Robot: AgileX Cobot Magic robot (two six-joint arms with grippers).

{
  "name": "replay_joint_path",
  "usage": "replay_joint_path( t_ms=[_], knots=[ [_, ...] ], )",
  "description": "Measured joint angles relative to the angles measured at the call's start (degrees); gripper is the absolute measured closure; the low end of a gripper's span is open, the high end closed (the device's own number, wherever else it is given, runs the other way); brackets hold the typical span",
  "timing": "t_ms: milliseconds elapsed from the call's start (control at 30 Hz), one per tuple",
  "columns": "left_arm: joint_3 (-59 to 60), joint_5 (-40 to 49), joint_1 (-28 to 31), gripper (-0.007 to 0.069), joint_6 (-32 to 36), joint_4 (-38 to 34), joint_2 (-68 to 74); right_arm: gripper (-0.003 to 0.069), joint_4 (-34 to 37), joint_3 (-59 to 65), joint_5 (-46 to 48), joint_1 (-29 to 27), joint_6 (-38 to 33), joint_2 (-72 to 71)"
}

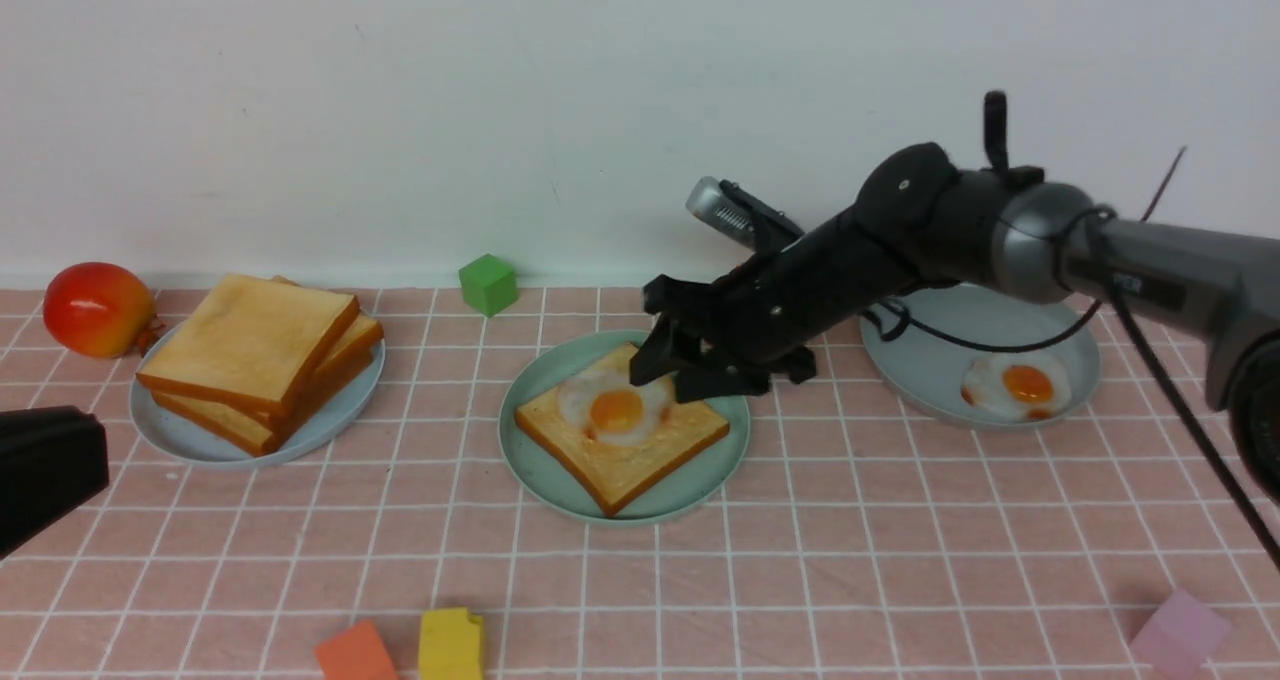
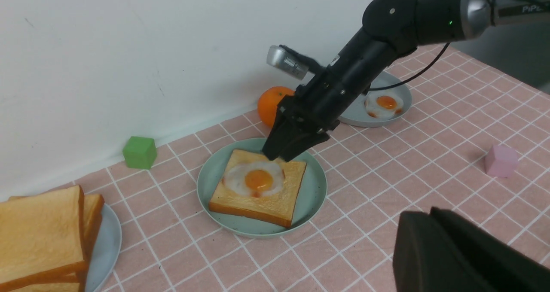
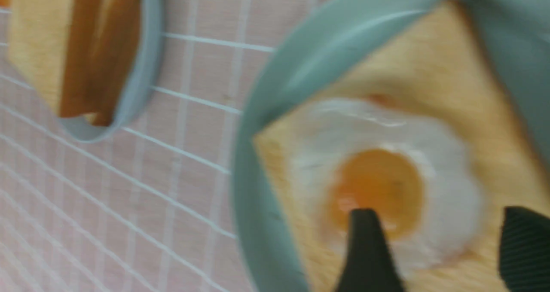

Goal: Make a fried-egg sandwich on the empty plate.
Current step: Use the right arm to place the fried egg on the slice of bread in the middle, then use the left arm to grab a slice of bread

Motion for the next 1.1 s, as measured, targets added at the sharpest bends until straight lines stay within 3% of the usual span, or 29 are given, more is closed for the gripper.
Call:
replay_joint_path(
  t_ms=[100,233,367,433,500,633,700,833,1100],
  knots=[
    [0.0,0.0,0.0,0.0596,0.0,0.0,0.0,0.0162,-6.5,-1.1,3.6,-1.3,3.0,-2.2],
    [0.0,0.4,0.0,0.0596,-0.3,-0.1,0.0,0.0171,-14.1,-3.0,10.3,-2.5,4.7,-7.5],
    [0.0,1.5,0.0,0.0599,-4.4,-0.1,1.8,0.0258,-21.8,-3.3,18.3,-2.6,5.1,-14.9],
    [0.0,3.3,0.0,0.0625,-11.2,1.1,6.7,0.0386,-27.7,-2.6,22.3,-1.9,5.1,-22.4],
    [0.0,4.5,0.0,0.0638,-14.4,2.6,10.8,0.0466,-30.5,-1.3,23.0,-1.6,5.3,-27.0],
    [-2.1,7.8,0.5,0.0638,-17.6,6.4,22.0,0.0617,-33.0,4.6,23.4,-1.2,6.1,-38.7],
    [-4.1,8.8,1.6,0.0638,-17.6,7.2,26.6,0.065,-33.5,7.6,23.6,-1.2,6.2,-43.4],
    [-10.8,9.2,9.6,0.0638,-13.9,7.3,36.5,0.0659,-33.4,19.9,22.2,-1.2,6.4,-59.1],
    [-19.6,10.5,29.0,0.0638,-1.6,-4.1,52.6,0.0656,-33.0,41.4,10.4,-1.2,-0.6,-84.9]
  ],
)
